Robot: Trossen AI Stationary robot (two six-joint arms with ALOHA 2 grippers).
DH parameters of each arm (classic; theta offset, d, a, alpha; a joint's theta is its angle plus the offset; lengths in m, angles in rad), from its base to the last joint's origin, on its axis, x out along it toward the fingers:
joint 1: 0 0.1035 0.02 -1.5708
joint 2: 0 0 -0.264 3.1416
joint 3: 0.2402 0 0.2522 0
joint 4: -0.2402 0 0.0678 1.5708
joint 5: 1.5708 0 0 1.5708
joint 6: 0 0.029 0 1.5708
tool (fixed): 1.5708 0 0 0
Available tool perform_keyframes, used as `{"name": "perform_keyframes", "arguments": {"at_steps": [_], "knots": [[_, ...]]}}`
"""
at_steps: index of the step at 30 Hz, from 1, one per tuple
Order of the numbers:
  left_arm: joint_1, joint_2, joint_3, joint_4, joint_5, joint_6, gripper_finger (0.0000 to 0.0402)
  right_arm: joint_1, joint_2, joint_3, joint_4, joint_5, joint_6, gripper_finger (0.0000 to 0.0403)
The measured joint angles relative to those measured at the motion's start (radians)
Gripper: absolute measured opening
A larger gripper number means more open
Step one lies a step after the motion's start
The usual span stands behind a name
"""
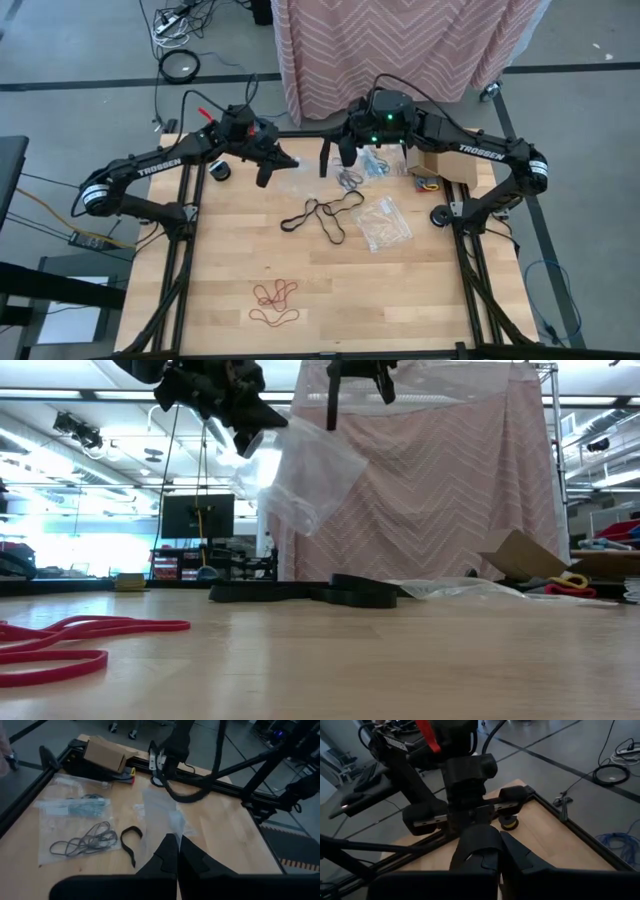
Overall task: Sort rubber bands
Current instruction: Put the black rubber band into the left transparent zip bag
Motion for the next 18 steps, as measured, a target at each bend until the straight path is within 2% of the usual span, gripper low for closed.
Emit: {"name": "perform_keyframes", "arguments": {"at_steps": [5,9,11,16,18], "knots": [[-0.012,0.0,0.0,0.008,0.044,0.0,0.0,-0.007,0.0,0.0,0.003,0.003,0.0,0.0],[-0.031,0.0,0.0,0.012,0.018,0.0,0.0,-0.02,0.0,0.0,0.004,0.004,0.0,0.0],[-0.041,0.0,0.0,0.014,-0.029,0.001,0.0,-0.03,0.0,0.0,0.006,0.008,0.0,0.0],[-0.051,0.0,0.0,0.048,-0.249,0.001,0.0,-0.059,0.0,0.0,0.028,0.042,0.001,0.0],[-0.051,0.004,0.0,0.081,-0.29,0.001,0.0,-0.074,0.0,0.001,0.038,0.058,0.003,0.0]]}}
